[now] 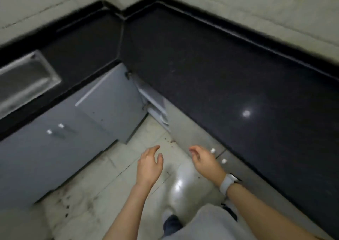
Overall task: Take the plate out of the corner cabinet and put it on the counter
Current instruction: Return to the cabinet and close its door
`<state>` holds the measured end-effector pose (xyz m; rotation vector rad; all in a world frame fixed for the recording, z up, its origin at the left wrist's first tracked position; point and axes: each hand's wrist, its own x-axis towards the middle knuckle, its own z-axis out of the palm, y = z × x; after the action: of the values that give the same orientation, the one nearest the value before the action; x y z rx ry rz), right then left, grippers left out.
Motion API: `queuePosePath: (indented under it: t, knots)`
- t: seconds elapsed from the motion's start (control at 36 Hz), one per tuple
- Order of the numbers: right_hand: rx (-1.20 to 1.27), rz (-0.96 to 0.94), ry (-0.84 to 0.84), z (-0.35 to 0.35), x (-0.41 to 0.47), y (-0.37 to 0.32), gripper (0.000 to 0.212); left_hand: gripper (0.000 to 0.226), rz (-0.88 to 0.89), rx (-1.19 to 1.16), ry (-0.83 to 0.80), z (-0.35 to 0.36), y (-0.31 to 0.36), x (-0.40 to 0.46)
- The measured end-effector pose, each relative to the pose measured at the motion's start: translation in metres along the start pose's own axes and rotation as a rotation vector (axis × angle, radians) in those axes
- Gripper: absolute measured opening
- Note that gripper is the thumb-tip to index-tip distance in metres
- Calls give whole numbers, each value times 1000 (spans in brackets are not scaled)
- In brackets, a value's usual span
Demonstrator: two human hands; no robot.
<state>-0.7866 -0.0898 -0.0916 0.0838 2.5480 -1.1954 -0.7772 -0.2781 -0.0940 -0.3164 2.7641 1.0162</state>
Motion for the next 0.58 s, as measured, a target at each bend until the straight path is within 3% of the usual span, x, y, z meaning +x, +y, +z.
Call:
queuePosePath:
  t: [0.28,0.44,0.58]
  knots:
    - [-136,-194,-296,141,38,-122,30,36,-317,-96,207,-131,-149,-16]
    - [-186,-277,-350,185,89,-181,31,35,-363,-140,264,-164,-186,15]
    - [-197,-325,-294,217,156,-225,31,37,-331,-108,255,-192,-212,65]
